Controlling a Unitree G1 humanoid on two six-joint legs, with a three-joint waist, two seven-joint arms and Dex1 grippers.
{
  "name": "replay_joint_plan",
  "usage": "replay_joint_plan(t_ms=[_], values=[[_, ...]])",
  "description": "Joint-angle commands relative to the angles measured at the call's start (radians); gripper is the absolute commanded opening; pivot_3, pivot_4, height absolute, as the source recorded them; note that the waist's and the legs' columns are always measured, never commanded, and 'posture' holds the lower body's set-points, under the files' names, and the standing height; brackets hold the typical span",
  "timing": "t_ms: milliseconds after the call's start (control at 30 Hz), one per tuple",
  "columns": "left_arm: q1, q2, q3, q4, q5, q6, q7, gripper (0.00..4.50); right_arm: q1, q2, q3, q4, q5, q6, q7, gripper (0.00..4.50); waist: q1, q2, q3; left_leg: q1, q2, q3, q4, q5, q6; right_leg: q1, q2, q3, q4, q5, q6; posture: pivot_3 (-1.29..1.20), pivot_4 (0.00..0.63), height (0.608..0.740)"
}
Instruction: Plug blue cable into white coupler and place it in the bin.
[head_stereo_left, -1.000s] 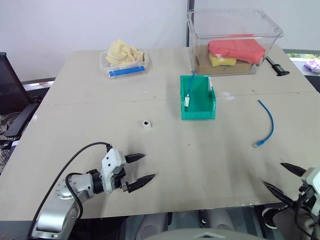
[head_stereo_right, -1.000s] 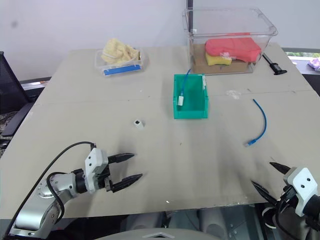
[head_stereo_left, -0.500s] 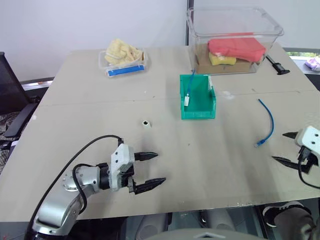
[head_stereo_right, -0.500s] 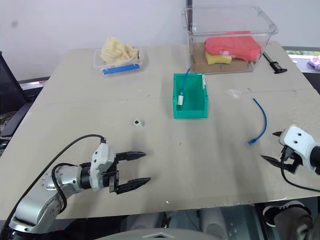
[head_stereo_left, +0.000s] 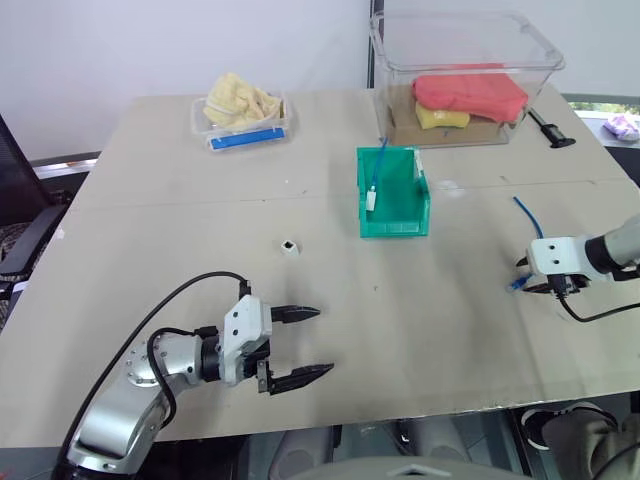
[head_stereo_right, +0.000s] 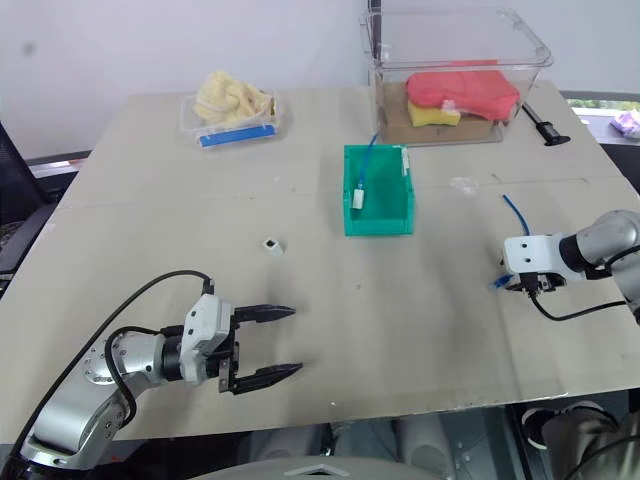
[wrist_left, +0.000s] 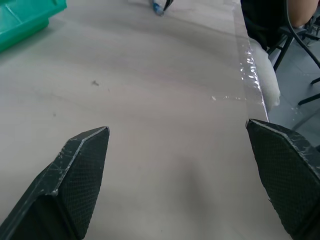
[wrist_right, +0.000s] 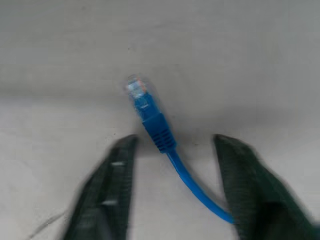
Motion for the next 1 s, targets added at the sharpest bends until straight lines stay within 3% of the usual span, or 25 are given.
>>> replay_joint_plan(t_ms=[33,67,233,367,500,567,667,733,767,833,900,1000], values=[[0.004,0.003,0.019,-0.04,-0.01,-0.003,0.011,4.5,-0.03,0.028,0.035,0.065,-0.022,-0.015,0.051,0.46,-0.003,-0.002,-0.001,0.001,0.0,0.001,0.001,0.0,0.0,0.001,0.0,0.0,0.0,0.0,-0.001,0.0,0.15,0.74],[0.005,0.002,0.019,-0.044,-0.01,0.001,0.017,4.5,-0.038,0.034,0.036,0.07,-0.016,-0.015,0.065,0.05,-0.004,-0.002,-0.001,0.001,0.0,0.001,0.001,0.0,0.0,0.002,0.0,0.0,0.0,-0.001,-0.003,0.0,0.15,0.74],[0.005,-0.01,0.012,-0.059,-0.011,0.024,0.055,4.5,-0.035,0.075,0.0,-0.049,0.079,0.125,0.131,0.05,-0.012,-0.002,-0.001,0.001,0.001,0.0,0.001,0.0,0.0,0.001,0.0,-0.001,0.0,0.0,-0.003,0.0,0.15,0.74],[-0.033,-0.032,0.0,-0.002,0.043,-0.008,0.092,4.5,-0.013,0.146,0.031,-0.402,0.075,0.502,0.093,0.05,-0.018,0.002,0.001,-0.001,0.004,0.0,-0.001,0.0,0.0,-0.004,-0.001,0.0,0.001,0.003,-0.001,0.0,0.15,0.74],[-0.081,-0.04,-0.025,0.047,0.108,-0.009,0.127,4.5,-0.061,0.292,0.125,-0.542,0.0,0.773,0.008,0.05,-0.012,0.005,0.002,-0.004,0.005,-0.002,-0.002,0.0,-0.002,-0.008,0.0,-0.002,0.002,0.003,-0.001,0.0,0.15,0.74],[-0.102,-0.025,-0.05,0.07,0.183,0.0,0.161,4.5,-0.084,0.362,0.177,-0.545,-0.03,0.814,-0.03,0.05,-0.01,0.004,0.002,-0.007,0.003,-0.002,-0.001,0.0,-0.003,-0.011,0.001,-0.002,0.002,0.003,-0.001,0.0,0.15,0.74],[-0.134,-0.018,-0.062,0.1,0.178,-0.001,0.126,4.5,-0.095,0.485,0.231,-0.488,-0.05,0.814,-0.109,0.05,-0.012,0.002,0.0,-0.008,0.001,-0.002,-0.001,0.0,-0.004,-0.011,0.001,-0.002,0.002,0.003,-0.001,0.0,0.15,0.74],[-0.148,-0.017,-0.071,0.111,0.182,-0.016,0.108,4.5,-0.072,0.518,0.222,-0.462,-0.046,0.712,-0.155,0.05,-0.016,0.001,-0.001,-0.008,0.002,-0.002,-0.001,0.0,-0.004,-0.011,0.001,-0.002,0.002,0.003,-0.001,0.0,0.15,0.74],[-0.159,-0.02,-0.075,0.113,0.181,-0.013,0.104,4.5,-0.05,0.526,0.205,-0.459,-0.031,0.641,-0.175,0.74,-0.015,0.001,-0.001,-0.007,0.002,-0.002,-0.001,0.0,-0.005,-0.011,0.001,-0.003,0.002,0.003,-0.001,0.0,0.15,0.74],[-0.189,-0.029,-0.092,0.113,0.174,0.014,0.099,4.5,0.008,0.541,0.138,-0.504,0.019,0.632,-0.215,1.53,-0.014,0.001,-0.001,-0.007,0.002,-0.004,-0.001,0.001,-0.008,-0.011,0.001,-0.004,0.002,0.003,-0.001,0.0,0.15,0.74],[-0.223,-0.036,-0.128,0.129,0.195,0.016,0.091,4.5,0.08,0.492,0.094,-0.574,0.037,0.596,-0.22,2.59,-0.011,0.002,0.0,-0.008,0.002,-0.005,-0.001,0.001,-0.008,-0.011,0.001,-0.005,0.002,0.003,-0.001,0.0,0.15,0.74],[-0.28,-0.067,-0.175,0.16,0.22,0.039,0.111,4.5,0.21,0.454,-0.035,-0.735,0.161,0.661,-0.225,3.67,0.004,0.003,0.0,-0.009,0.001,-0.007,-0.001,0.001,-0.008,-0.011,0.001,-0.007,0.002,0.003,-0.001,0.0,0.15,0.74]])
